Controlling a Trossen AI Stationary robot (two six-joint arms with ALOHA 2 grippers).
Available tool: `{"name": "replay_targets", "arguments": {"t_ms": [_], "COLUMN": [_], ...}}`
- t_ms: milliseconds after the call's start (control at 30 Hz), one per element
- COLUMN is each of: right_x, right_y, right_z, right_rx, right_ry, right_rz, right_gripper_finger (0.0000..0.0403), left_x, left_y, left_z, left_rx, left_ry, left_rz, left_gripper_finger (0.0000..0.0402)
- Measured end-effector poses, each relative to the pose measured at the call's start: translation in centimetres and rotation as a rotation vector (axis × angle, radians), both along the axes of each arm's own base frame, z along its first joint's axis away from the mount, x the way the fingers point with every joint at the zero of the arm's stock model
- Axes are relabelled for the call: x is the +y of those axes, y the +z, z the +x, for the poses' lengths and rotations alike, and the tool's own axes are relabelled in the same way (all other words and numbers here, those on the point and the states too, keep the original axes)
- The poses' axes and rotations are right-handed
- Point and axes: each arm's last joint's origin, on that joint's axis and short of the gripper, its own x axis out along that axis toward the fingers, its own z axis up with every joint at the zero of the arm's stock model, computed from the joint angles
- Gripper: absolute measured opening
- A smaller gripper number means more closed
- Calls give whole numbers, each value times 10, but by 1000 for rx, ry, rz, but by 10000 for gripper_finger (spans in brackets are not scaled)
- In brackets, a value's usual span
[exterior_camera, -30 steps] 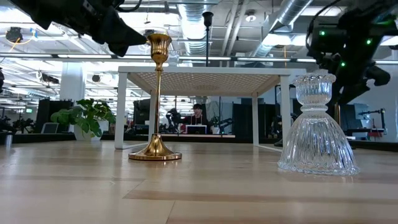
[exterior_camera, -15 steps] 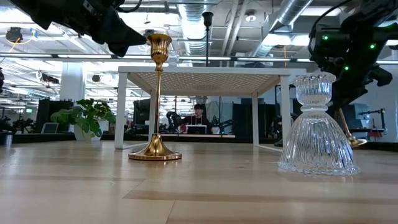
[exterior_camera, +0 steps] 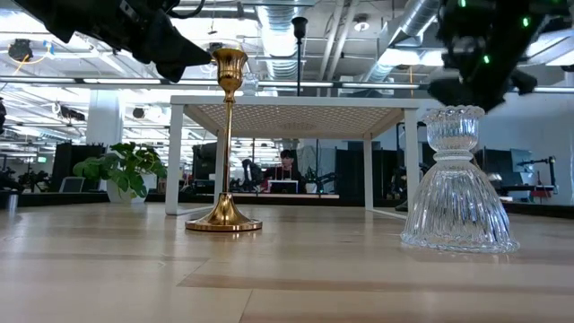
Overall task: Pick & Place candle stick holders
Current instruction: Put the top gold candle holder on the shelf
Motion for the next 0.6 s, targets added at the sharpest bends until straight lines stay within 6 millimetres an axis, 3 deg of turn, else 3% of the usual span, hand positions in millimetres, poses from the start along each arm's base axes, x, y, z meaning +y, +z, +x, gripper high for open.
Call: {"name": "replay_targets", "arguments": {"t_ms": [367, 600], "right_x": [-2, -10], "right_y": [88, 115], "right_z": [15, 43], "right_rx": [-136, -237], "right_ry": [234, 451], "right_rz": [-92, -126], "right_gripper_finger": [1, 1], "left_x": [0, 0], "left_y": [0, 0], "left_z": [0, 0], "left_rx": [0, 0], "left_ry": [0, 0], "left_rz": [0, -3], "left_gripper_finger": [7, 5]}}
